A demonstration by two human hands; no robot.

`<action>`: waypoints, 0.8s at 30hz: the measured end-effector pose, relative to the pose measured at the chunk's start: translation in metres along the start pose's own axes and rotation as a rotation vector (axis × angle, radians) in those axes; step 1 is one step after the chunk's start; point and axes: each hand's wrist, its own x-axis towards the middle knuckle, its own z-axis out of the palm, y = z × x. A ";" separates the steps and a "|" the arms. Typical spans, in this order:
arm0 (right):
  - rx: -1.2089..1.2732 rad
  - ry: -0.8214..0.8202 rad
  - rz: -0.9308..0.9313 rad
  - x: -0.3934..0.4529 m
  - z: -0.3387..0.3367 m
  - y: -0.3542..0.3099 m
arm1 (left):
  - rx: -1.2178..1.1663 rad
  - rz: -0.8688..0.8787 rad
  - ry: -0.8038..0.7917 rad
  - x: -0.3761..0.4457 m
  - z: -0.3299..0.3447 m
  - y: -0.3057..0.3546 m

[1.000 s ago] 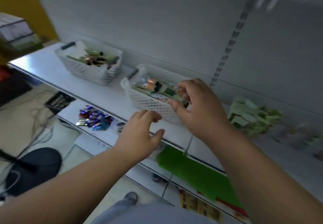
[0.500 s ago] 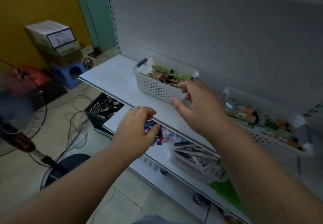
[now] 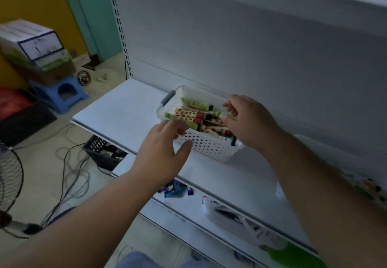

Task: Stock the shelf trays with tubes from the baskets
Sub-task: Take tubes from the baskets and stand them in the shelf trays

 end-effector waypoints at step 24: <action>-0.454 -0.548 0.322 0.052 0.035 -0.002 | 0.104 0.361 -0.523 0.187 0.028 -0.051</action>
